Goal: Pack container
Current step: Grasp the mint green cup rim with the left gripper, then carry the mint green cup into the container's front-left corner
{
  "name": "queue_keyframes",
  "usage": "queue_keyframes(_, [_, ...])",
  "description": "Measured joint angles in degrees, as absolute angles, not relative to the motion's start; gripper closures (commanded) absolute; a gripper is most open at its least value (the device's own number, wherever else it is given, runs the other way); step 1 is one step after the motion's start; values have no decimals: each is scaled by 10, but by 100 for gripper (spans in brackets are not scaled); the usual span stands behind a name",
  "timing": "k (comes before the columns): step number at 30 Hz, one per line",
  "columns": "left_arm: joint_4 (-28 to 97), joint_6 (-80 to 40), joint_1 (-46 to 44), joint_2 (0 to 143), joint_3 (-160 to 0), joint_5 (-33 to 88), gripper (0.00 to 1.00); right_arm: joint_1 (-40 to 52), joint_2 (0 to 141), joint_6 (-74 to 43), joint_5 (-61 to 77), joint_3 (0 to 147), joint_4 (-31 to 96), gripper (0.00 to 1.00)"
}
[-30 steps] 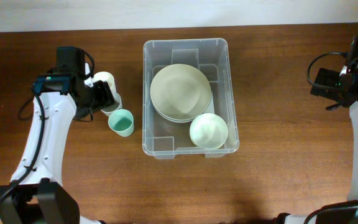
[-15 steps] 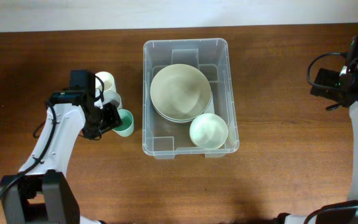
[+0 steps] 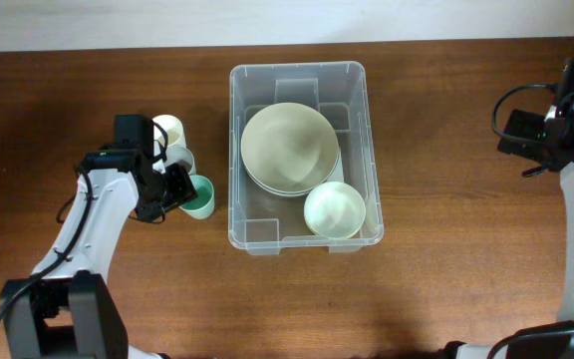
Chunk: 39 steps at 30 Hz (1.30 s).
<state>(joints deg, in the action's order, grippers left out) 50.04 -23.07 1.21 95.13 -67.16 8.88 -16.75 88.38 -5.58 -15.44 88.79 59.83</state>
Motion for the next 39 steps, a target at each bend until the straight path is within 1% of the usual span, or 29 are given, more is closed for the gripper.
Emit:
queue_keyframes(8, [475, -239, 5, 951, -647, 93, 45, -168, 884, -56, -154, 888, 599, 1])
queue_keyframes(12, [447, -250, 3, 951, -627, 93, 57, -168, 884, -55, -154, 888, 598, 1])
queue_keyframes(15, [439, -254, 3, 951, -622, 92, 59, -168, 884, -56, -154, 888, 598, 1])
queue_keyframes(16, [437, -255, 3, 951, -622, 92, 63, -168, 884, -56, -154, 888, 598, 1])
queue_keyframes(17, [436, -256, 3, 951, -622, 90, 69, -168, 884, -56, -154, 888, 598, 1])
queue_keyframes(18, [436, -259, 3, 951, -622, 88, 88, -168, 884, -55, -154, 888, 598, 1])
queue_keyframes(19, [436, -258, 3, 951, -622, 86, 99, -168, 884, -55, -154, 888, 598, 1])
queue_keyframes(34, [469, -260, 3, 950, -622, 79, 99, -168, 884, -55, -154, 888, 599, 1])
queue_keyframes(39, [475, -260, 3, 911, -621, 76, 99, -168, 884, -55, -154, 888, 598, 1])
